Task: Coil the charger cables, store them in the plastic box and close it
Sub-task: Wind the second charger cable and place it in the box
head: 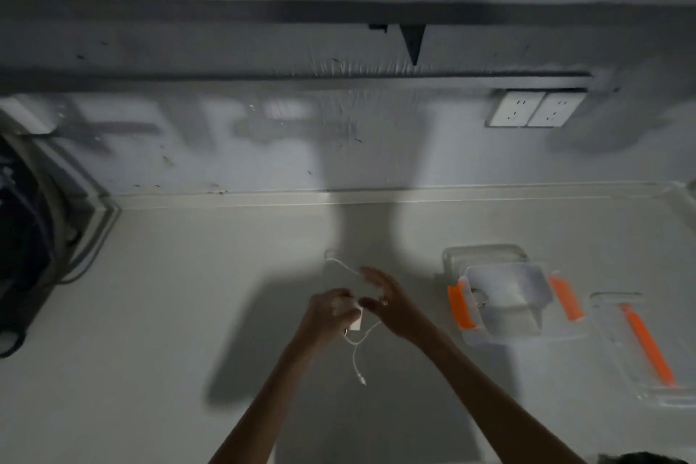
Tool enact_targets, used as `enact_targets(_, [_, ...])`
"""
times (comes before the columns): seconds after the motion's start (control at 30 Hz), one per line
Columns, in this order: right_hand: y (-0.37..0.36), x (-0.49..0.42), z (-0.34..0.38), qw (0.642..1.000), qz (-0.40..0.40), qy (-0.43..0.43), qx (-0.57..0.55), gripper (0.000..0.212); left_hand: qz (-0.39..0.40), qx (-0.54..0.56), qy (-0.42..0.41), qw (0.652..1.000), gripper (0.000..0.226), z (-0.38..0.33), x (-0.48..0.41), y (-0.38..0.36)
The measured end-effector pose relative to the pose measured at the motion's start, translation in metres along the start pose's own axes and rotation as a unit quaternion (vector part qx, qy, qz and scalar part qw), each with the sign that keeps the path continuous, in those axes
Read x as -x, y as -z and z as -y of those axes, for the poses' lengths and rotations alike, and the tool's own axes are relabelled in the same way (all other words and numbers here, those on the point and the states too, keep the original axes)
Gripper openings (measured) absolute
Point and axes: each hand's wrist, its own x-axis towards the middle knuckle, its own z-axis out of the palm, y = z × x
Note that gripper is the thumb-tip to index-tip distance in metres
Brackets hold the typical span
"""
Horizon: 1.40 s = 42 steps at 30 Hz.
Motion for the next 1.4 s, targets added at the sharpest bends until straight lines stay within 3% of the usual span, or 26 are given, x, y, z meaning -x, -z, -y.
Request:
enact_targets(0.07, [0.038,0.001,0.029,0.998,-0.022,0.024,-0.057,0.029,-0.014,0.001,-0.053,0.998,0.025,-0.03,0.009,0.012])
enact_targets(0.13, [0.075,0.008,0.055,0.996,-0.039,0.048,-0.064,0.015,-0.033,-0.034,-0.101,0.994,0.035,-0.058,0.016,0.015])
enact_targets(0.33, [0.164,0.05,0.106,0.986,-0.086,0.108,-0.096,0.017,-0.098,-0.107,-0.184,0.972,0.044,-0.148,0.054,-0.007])
enact_targets(0.47, [0.218,0.087,0.129,0.963,-0.069,0.19,-0.176,0.021,-0.206,-0.14,-0.312,0.917,0.04,-0.203,0.094,-0.033])
enact_targets(0.6, [0.288,0.121,0.147,0.93,-0.015,0.274,-0.244,0.019,-0.188,0.003,-0.348,0.918,0.042,-0.274,0.138,-0.052])
enact_targets(0.73, [0.347,0.134,0.15,0.909,-0.024,0.343,-0.237,0.017,-0.213,0.082,-0.425,0.876,0.036,-0.352,0.175,-0.066])
enact_targets(0.9, [0.358,0.145,0.103,0.925,-0.104,0.349,-0.111,0.028,-0.196,0.171,-0.476,0.84,0.026,-0.422,0.204,-0.077])
enact_targets(1.03, [0.348,0.142,0.023,0.956,-0.074,0.282,-0.023,0.011,-0.119,0.324,-0.466,0.815,0.023,-0.451,0.226,-0.076])
enact_targets(1.07, [0.345,0.139,0.003,0.965,-0.055,0.251,0.047,0.021,-0.117,0.339,-0.462,0.811,0.023,-0.454,0.228,-0.074])
enact_targets(1.13, [0.349,0.138,-0.023,0.959,0.009,0.16,0.236,0.077,-0.118,0.324,-0.453,0.822,0.025,-0.457,0.224,-0.077])
enact_targets(1.17, [0.356,0.143,-0.021,0.957,0.044,0.107,0.267,0.096,-0.11,0.304,-0.446,0.834,0.025,-0.456,0.219,-0.082])
enact_targets(1.2, [0.366,0.144,-0.012,0.965,0.066,0.097,0.233,0.108,-0.096,0.289,-0.437,0.847,0.024,-0.455,0.214,-0.089])
enact_targets(1.27, [0.394,0.154,0.029,0.981,0.086,0.17,0.037,0.12,-0.075,0.263,-0.414,0.868,0.02,-0.452,0.203,-0.103])
enact_targets(1.3, [0.406,0.161,0.055,0.971,0.088,0.209,-0.073,0.123,-0.068,0.251,-0.402,0.878,0.019,-0.451,0.198,-0.109])
enact_targets(1.33, [0.414,0.167,0.077,0.953,0.086,0.232,-0.177,0.121,-0.061,0.242,-0.391,0.886,0.019,-0.451,0.193,-0.114])
enact_targets(1.4, [0.423,0.179,0.114,0.919,0.061,0.269,-0.283,0.092,-0.047,0.222,-0.373,0.9,0.023,-0.453,0.188,-0.119])
